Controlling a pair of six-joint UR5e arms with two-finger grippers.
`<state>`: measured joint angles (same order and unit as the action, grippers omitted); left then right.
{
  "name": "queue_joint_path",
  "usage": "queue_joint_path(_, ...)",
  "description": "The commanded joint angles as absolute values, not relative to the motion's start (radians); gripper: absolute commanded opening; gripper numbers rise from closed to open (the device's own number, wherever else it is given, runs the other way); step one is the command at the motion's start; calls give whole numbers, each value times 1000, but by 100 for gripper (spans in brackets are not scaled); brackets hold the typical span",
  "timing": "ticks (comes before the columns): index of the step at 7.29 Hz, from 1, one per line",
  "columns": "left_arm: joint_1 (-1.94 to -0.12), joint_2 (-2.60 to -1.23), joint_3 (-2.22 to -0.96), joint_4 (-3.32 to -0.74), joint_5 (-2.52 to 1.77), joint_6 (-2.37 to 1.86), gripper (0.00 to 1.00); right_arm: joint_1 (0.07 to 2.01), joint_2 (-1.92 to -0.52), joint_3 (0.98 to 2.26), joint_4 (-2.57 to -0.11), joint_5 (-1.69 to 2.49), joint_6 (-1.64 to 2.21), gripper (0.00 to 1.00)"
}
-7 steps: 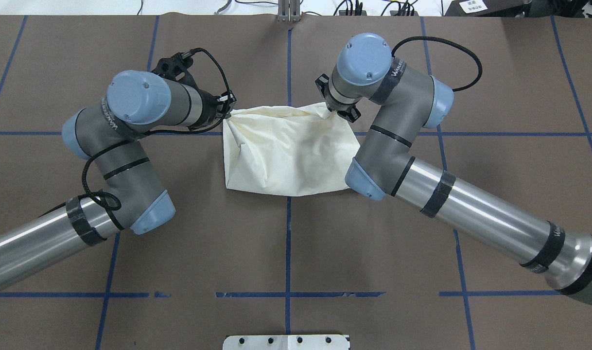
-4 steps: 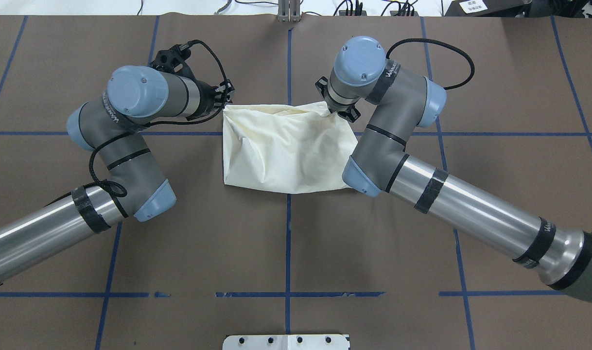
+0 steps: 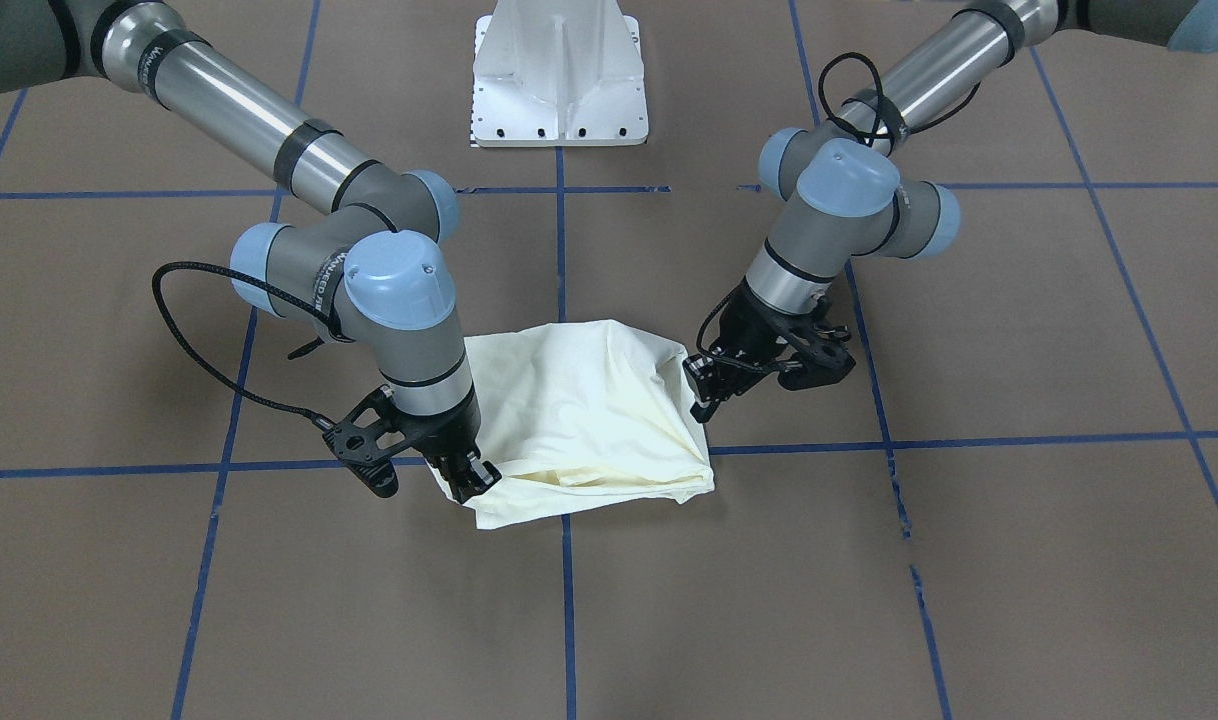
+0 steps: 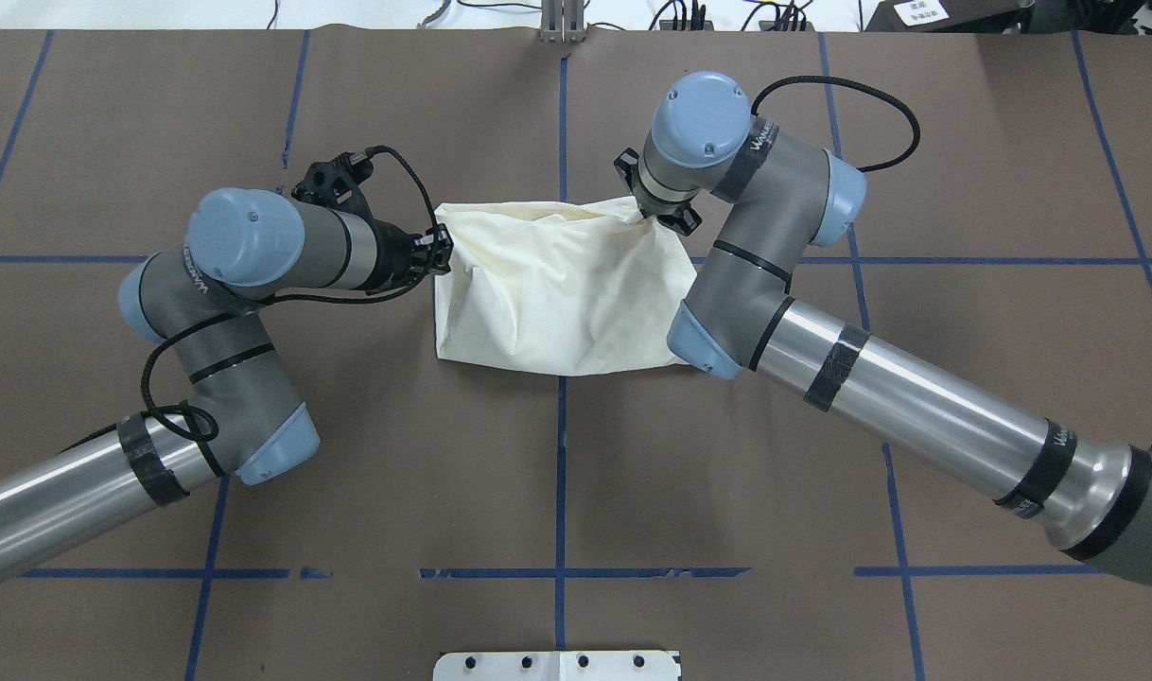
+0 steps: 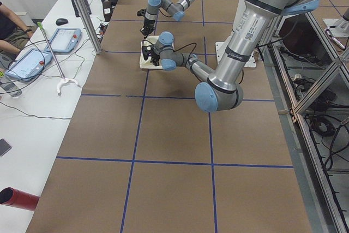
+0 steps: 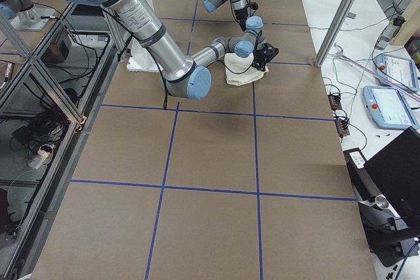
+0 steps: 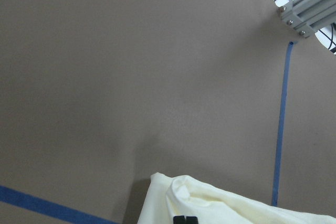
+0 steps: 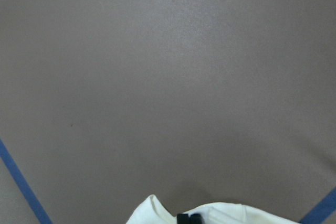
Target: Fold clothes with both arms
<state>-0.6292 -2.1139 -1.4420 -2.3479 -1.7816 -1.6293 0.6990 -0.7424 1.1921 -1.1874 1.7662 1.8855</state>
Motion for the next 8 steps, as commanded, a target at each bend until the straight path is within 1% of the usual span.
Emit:
queue_joint_path(1,-600,-2114,-1443,-2352,-1787,-1626,0,699,-742,1192,-1187,1766,1887,0)
queue_joint_path(4,-571,-2112,-1474,-2355,-1894,-1626,0,699,-744,1192,-1187,1766,1887,0)
queue_joint_path(5,-569,-2091,-1489,-2382,-1929,-1612,0,701,-744,1192,-1187,1766,1887,0)
queue_joint_path(7,-560,-2010,-1480,-2526,-2014,-1504,0,701,-745,1192,-1187,1766,1887,0)
queue_joint_path(8,-554,-2006,-1480,-2533,-2063,-1497,0,703,-746,1192,-1187,1766,1887,0)
